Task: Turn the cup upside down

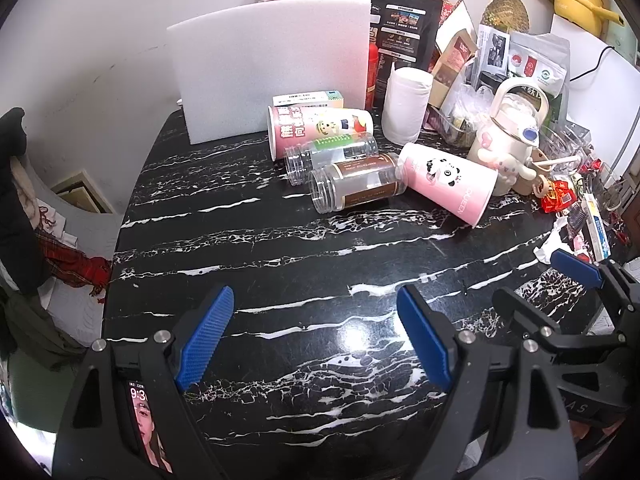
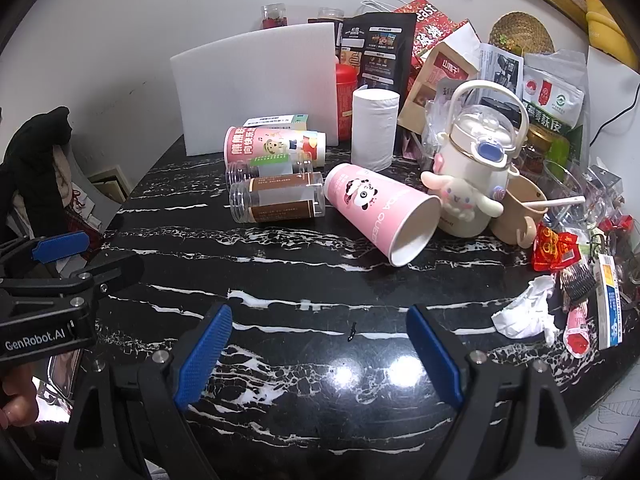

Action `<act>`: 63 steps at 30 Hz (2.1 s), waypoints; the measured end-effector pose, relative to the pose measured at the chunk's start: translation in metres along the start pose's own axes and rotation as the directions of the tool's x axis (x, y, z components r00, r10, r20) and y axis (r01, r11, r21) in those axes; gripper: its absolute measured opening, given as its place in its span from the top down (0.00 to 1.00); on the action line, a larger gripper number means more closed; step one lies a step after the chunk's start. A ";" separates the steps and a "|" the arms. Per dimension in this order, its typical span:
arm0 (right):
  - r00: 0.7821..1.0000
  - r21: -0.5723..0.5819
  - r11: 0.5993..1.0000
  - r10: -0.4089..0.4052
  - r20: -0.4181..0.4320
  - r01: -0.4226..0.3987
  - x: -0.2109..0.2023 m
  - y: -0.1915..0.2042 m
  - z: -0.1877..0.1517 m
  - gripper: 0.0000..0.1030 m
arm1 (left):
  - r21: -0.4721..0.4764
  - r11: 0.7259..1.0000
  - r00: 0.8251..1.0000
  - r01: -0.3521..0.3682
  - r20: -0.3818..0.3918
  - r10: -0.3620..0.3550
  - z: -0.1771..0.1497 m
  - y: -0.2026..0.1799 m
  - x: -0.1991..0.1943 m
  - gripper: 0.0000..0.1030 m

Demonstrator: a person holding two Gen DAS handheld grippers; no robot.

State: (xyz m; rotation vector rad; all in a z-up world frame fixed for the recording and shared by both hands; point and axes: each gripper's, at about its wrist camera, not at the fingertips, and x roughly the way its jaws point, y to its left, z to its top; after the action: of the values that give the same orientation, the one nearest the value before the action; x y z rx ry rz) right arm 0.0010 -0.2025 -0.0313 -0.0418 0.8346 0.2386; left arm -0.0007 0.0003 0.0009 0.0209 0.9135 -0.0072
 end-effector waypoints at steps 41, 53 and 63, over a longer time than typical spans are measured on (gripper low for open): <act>0.999 0.025 0.999 0.036 -0.028 -0.035 0.036 -0.018 0.013 0.13 | 0.090 0.996 0.998 0.026 -0.058 -0.021 0.045 -0.015 0.049 0.19; 0.993 0.045 0.994 0.098 -0.069 -0.095 0.081 -0.029 0.023 0.13 | 0.208 0.971 0.988 0.121 -0.122 -0.097 0.095 -0.031 0.113 0.19; 0.984 0.053 0.988 0.151 -0.095 -0.146 0.111 -0.031 0.034 0.13 | 0.345 0.916 0.965 0.205 -0.226 -0.131 0.123 -0.056 0.169 0.19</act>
State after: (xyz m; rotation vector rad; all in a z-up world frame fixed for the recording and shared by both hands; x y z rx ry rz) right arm 0.1042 -0.2065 -0.0925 0.0520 0.9424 0.3604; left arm 0.1990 -0.0574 -0.0585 0.2955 1.1022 -0.3437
